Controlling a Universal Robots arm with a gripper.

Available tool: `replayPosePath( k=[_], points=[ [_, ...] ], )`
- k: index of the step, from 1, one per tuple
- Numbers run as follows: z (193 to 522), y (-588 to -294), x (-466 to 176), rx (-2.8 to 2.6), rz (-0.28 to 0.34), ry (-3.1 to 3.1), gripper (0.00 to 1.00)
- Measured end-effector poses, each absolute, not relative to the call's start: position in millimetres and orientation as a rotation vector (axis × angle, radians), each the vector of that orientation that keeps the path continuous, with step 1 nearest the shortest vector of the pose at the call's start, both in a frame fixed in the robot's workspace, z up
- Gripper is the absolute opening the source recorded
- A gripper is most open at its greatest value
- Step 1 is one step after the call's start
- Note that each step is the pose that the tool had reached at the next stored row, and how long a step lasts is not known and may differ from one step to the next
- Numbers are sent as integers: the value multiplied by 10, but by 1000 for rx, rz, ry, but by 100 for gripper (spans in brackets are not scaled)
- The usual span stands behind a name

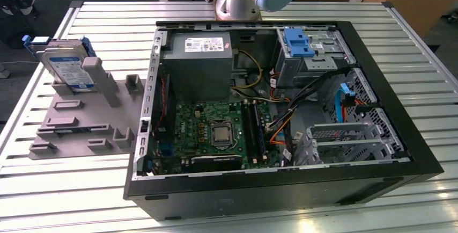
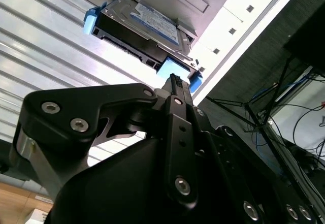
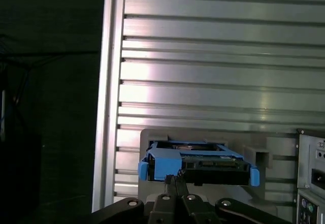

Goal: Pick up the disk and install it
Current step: 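Pick up the disk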

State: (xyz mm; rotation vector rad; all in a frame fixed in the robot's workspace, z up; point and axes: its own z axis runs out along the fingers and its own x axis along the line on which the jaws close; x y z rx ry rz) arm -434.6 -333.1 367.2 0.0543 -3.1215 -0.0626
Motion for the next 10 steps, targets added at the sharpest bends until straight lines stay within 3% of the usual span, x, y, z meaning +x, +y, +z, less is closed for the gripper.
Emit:
replayPosePath(
  k=[10],
  points=[
    [3672,-3332,-4346,168,-61,-3116,11]
  ],
)
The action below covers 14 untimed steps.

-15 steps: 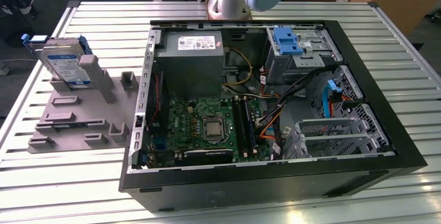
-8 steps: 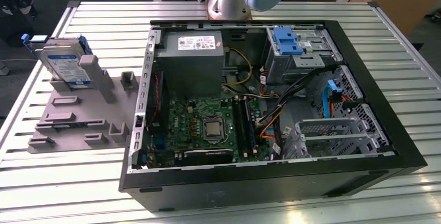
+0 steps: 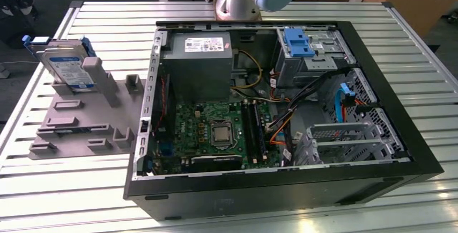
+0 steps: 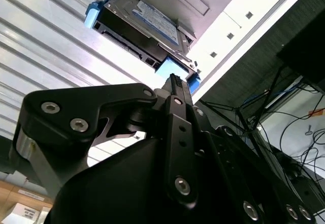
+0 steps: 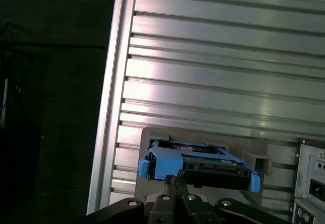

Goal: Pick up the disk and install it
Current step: 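Pick up the disk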

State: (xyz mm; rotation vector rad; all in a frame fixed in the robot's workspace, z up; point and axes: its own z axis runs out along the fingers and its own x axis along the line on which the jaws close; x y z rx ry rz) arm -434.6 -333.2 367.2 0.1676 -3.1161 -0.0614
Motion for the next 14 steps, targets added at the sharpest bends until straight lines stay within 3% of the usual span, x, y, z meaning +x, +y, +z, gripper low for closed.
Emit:
replayPosePath(
  k=[14],
  points=[
    [3672,-3332,-4346,236,-61,-3111,11]
  ],
)
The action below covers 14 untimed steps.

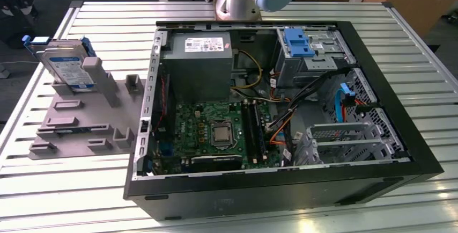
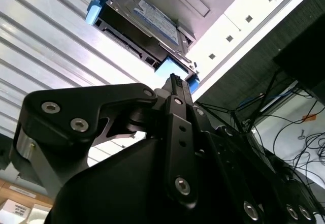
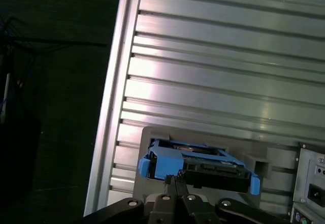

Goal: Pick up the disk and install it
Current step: 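Pick up the disk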

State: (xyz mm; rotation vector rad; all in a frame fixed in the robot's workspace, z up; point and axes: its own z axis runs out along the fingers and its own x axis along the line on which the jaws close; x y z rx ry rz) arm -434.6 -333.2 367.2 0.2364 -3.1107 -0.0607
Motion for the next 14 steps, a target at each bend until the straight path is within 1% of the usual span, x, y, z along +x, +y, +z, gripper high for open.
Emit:
replayPosePath(
  k=[14],
  points=[
    [3669,-3332,-4346,599,-56,-3057,11]
  ],
)
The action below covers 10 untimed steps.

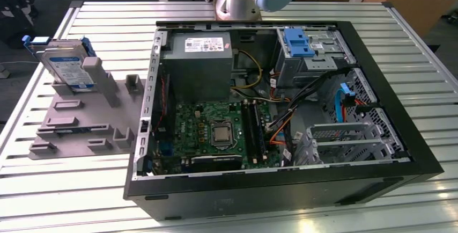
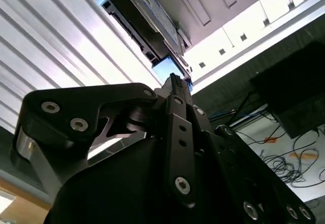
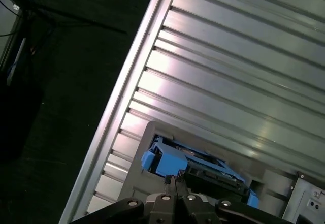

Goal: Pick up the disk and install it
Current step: 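Pick up the disk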

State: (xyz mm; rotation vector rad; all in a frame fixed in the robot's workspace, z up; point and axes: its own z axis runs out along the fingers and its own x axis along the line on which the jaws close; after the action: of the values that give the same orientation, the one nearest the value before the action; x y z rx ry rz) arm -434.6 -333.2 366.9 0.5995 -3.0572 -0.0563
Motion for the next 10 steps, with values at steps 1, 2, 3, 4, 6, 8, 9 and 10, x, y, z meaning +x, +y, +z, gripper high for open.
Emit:
replayPosePath(
  k=[1,2,3,4,6,8,9,10],
  points=[
    [3669,-3332,-4346,627,-56,-3051,11],
    [3669,-3332,-4347,651,-56,-3046,11],
    [3669,-3332,-4347,663,-55,-3043,11],
    [3669,-3332,-4347,665,-55,-3043,11],
    [3669,-3332,-4346,666,-55,-3043,11],
    [3669,-3332,-4346,666,-55,-3043,11],
    [3669,-3331,-4347,666,-55,-3043,11],
    [3669,-3332,-4346,666,-55,-3043,11]
  ],
)
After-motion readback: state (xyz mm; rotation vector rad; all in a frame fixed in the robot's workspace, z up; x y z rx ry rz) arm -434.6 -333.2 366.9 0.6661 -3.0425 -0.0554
